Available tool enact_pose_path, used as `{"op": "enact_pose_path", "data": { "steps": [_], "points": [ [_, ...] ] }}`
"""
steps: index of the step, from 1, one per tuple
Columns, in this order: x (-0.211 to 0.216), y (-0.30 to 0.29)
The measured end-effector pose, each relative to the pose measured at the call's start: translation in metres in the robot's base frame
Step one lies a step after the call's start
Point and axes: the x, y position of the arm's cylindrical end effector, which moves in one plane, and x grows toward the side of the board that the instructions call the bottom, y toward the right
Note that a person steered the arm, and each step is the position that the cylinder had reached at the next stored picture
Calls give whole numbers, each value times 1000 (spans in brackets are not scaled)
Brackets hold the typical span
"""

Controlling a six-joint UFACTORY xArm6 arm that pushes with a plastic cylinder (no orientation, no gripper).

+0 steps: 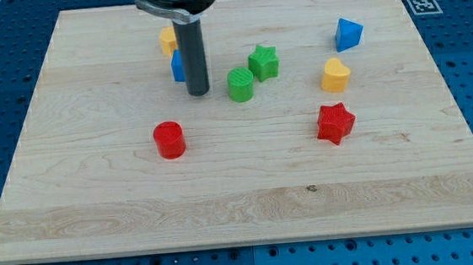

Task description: Point at the red star

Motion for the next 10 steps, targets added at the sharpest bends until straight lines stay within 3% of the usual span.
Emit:
{"op": "enact_pose_path", "data": {
  "steps": [2, 6, 8, 10],
  "points": [
    [-42, -5],
    [-21, -9],
    [63, 16],
    [98, 114]
  ]
}}
